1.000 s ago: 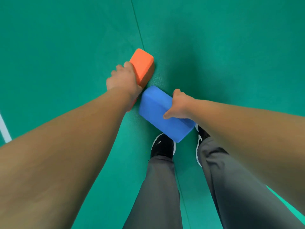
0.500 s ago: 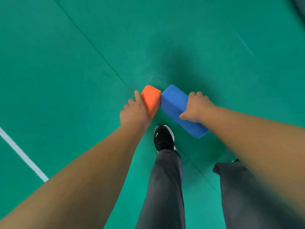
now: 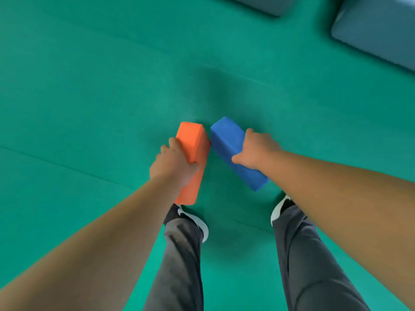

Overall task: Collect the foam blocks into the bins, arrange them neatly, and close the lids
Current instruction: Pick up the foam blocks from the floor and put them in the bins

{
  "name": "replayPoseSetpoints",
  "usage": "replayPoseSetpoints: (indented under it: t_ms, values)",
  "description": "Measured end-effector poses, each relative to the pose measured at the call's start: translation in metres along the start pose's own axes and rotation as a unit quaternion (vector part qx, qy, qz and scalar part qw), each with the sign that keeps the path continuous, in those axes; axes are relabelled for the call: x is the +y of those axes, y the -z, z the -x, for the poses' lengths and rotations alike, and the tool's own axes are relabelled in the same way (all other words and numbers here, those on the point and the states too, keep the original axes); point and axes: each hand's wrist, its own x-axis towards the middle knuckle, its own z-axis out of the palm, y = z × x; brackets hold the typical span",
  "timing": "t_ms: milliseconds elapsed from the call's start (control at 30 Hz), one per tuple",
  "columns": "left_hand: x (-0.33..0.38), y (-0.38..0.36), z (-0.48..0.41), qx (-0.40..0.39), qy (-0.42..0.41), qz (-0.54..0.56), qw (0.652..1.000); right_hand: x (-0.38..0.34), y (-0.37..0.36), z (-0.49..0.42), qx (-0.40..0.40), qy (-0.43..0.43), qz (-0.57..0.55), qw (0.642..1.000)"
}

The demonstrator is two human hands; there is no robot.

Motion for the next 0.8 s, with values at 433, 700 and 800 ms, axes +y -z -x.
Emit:
replayPoseSetpoints:
  t_ms: [433, 700, 800]
  values:
    - [0.398, 0.020, 0.078, -0.020, -0.230, -0.124, 0.965, 0.364, 0.129, 0.052, 0.062, -0.162, -0.217, 0.961]
    - [0.591, 0.004, 0.163, -0.027, -0.331, -0.146, 0.932, 0.530, 0.181, 0.131, 0.119, -0.253, -0.312, 0.908]
    - [0.636, -0.006, 0.172, -0.038, -0.340, -0.124, 0.931, 0.570, 0.190, 0.146, 0.146, -0.275, -0.348, 0.884]
